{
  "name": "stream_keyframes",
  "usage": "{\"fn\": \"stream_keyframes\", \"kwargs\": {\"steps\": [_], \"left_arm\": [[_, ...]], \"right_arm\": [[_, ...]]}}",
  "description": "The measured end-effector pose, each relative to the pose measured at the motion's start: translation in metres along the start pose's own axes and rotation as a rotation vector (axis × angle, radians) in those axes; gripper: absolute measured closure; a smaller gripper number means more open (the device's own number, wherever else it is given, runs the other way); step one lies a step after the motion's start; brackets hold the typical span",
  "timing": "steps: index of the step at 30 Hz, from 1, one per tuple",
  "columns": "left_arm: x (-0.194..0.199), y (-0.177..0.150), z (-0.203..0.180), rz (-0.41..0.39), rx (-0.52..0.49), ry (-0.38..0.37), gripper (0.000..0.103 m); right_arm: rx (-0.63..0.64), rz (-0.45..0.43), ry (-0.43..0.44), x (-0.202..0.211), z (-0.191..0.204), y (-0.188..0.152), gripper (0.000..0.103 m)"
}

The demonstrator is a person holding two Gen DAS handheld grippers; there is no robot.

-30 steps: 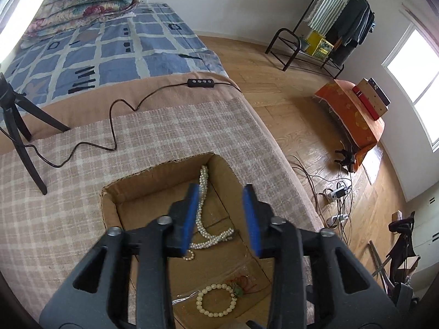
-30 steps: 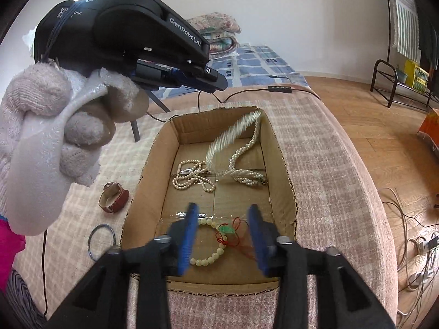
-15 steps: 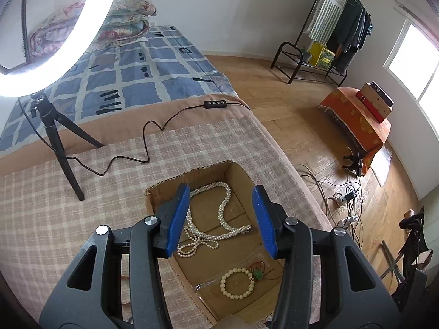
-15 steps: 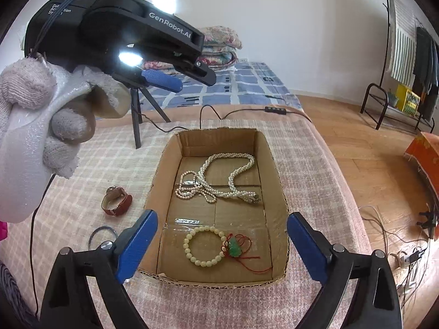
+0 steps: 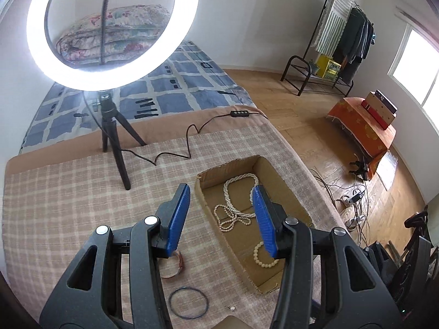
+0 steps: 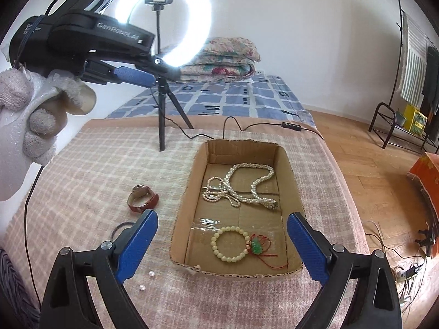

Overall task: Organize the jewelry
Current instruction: 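Move the left tool to the dark blue bangle while the right tool approaches a pearl earring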

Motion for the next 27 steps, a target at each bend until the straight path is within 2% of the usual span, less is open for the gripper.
{"fn": "stream_keyframes", "kwargs": {"steps": [9, 10, 11, 19, 22, 27], "left_arm": [[0.036, -0.033, 0.054, -0.002, 0.049, 0.022, 0.055], [0.037, -0.038, 0.059, 0.004, 0.051, 0.025, 0.055], [0.038, -0.043, 0.064, 0.01, 0.056, 0.028, 0.055], [0.026, -0.086, 0.1, 0.091, 0.1, 0.042, 0.055], [0.016, -0.099, 0.11, 0.128, 0.118, 0.041, 0.055], [-0.001, -0.117, 0.121, 0.182, 0.142, 0.025, 0.055]], "right_arm": [[0.041, -0.043, 0.031, 0.023, 0.031, -0.004, 0.006], [0.048, -0.046, 0.032, 0.025, 0.034, -0.005, 0.004], [0.06, -0.05, 0.032, 0.028, 0.038, -0.006, 0.0], [0.142, -0.072, 0.054, 0.04, 0.08, -0.032, 0.0], [0.155, -0.045, 0.058, 0.037, 0.095, -0.043, 0.005], [0.144, 0.073, 0.157, 0.015, 0.114, -0.058, 0.023]]}}
Point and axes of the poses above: each gripper's, at about its wrist camera, not at the fingertips, and x roughly against the way its jaws point, z to its left, y to its top, the point moved 1 cm from there along -x, roughly the way its jaws point, and after that the axes turned 14 degrees about x, right-handed, at the moved point
